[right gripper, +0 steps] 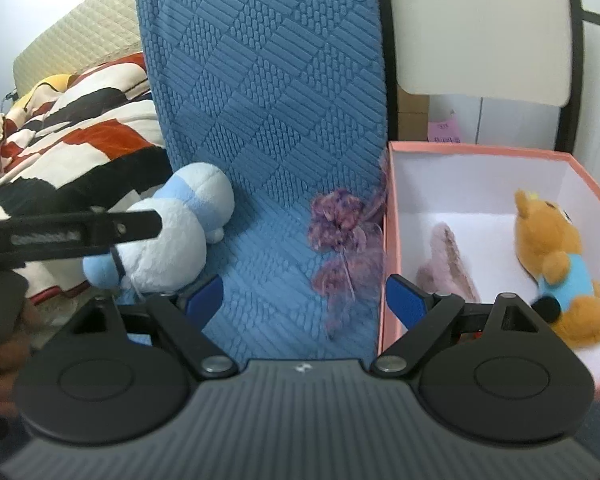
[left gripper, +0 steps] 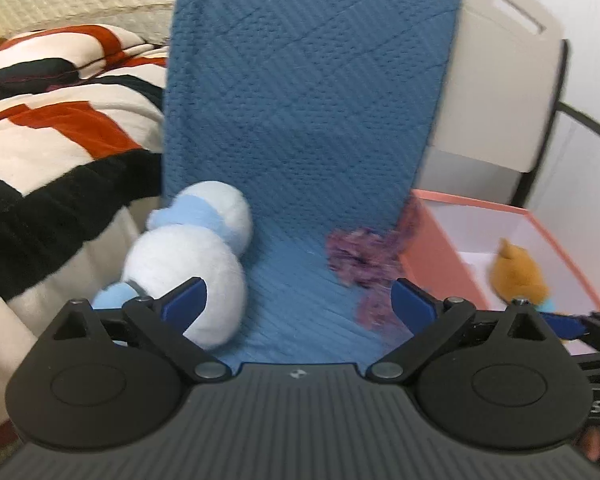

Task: Organize objects
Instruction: 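Move the left tool to the penguin plush while the right tool reaches the purple scarf, then close the left tool on the penguin plush while the right tool grasps the purple scarf, then lift the penguin with the left tool while the right tool lifts the scarf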

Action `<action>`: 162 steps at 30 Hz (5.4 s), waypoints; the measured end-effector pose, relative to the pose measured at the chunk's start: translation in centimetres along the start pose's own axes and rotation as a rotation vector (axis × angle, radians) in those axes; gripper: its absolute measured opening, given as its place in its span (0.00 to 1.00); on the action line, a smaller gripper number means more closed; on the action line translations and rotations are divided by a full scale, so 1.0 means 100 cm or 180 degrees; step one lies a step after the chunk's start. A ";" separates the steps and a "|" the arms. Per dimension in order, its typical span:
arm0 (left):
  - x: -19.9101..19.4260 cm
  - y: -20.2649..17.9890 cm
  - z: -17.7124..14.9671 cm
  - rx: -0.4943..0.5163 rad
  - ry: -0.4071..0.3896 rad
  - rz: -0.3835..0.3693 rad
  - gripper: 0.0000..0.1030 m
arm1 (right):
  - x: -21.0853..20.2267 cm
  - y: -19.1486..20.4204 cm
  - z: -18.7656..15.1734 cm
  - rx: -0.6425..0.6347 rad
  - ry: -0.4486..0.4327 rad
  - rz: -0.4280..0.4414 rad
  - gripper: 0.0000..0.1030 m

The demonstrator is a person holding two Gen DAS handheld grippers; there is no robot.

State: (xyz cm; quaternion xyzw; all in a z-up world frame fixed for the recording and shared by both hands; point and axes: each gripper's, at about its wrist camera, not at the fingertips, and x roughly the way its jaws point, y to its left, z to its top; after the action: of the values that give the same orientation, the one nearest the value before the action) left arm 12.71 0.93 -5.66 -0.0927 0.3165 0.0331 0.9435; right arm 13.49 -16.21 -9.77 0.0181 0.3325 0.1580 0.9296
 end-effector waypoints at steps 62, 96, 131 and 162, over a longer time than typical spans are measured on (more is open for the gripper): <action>0.167 0.099 0.044 -0.0453 0.1121 0.0320 0.91 | 0.210 0.009 0.033 -0.0502 0.0496 -0.0840 0.07; 0.054 0.061 -0.027 -0.1101 0.1023 -0.0145 0.89 | 0.101 0.018 -0.027 0.0538 0.1060 0.0295 0.08; 0.106 0.071 -0.032 -0.1333 0.1557 -0.0506 0.94 | 0.136 0.027 -0.042 -0.0457 0.1098 -0.0290 0.29; 0.090 0.052 -0.034 -0.0995 0.1393 -0.0433 0.85 | 0.078 0.026 -0.019 0.0087 0.0889 0.0060 0.16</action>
State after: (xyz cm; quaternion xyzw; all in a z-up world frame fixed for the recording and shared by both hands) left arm 17.24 5.38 -14.48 -0.2632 0.4969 -0.0027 0.8269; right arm 17.27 -11.44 -15.69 0.0116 0.4607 0.1632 0.8724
